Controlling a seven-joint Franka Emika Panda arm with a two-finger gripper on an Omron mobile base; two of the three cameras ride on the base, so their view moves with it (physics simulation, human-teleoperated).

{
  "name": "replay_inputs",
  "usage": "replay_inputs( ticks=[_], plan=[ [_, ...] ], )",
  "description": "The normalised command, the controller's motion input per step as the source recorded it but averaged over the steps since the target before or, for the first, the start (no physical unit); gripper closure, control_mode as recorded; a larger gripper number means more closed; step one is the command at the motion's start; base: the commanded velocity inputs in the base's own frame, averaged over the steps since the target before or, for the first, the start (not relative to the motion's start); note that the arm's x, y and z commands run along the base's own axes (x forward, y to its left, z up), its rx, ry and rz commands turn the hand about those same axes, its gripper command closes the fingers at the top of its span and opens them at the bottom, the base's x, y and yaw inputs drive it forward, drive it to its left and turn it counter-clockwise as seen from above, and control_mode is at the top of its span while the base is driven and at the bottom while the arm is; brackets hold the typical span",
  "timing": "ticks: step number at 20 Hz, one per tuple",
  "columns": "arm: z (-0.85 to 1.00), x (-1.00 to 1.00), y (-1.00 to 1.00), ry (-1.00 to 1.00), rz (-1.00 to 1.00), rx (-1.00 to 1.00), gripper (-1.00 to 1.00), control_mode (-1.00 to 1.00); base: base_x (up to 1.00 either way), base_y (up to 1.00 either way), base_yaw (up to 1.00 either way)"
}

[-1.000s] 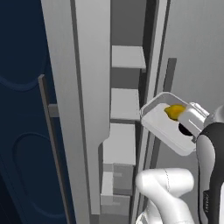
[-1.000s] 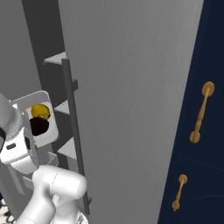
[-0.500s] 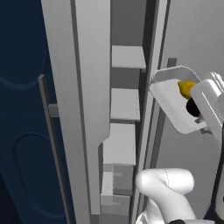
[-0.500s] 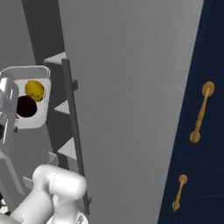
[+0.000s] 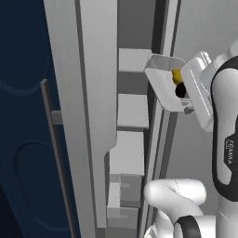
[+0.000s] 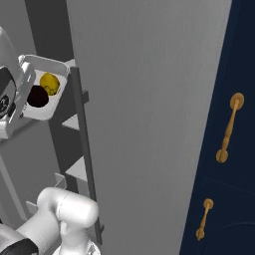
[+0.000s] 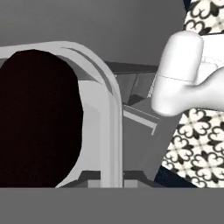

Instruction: Take the meat container that has the steak and place it on the second highest rack of the freezer. Then take the vegetable container that has the avocado and lemon and place it on the highest rack of the freezer.

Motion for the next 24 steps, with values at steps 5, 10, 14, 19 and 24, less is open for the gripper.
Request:
replay_inputs(
  ticks=[5, 10, 14, 19, 24],
  plan=[
    [-0.11, 0.37, 0.26, -0.14, 0.0, 0.01, 1.0, -1.0, 0.0, 0.0, 0.0],
    [-0.01, 0.49, 0.12, -0.12, -0.01, 0.0, 1.0, -1.0, 0.0, 0.0, 0.0],
    [0.01, -0.01, 0.37, -0.19, 0.03, 0.0, 1.0, -1.0, 0.0, 0.0, 0.0],
    [0.03, 0.15, 0.22, -0.11, 0.02, 0.0, 1.0, -1.0, 0.0, 0.0, 0.0],
    [0.0, 0.9, 0.0, 0.0, 0.0, 0.0, 1.0, -1.0, 0.0, 0.0, 0.0]
  ],
)
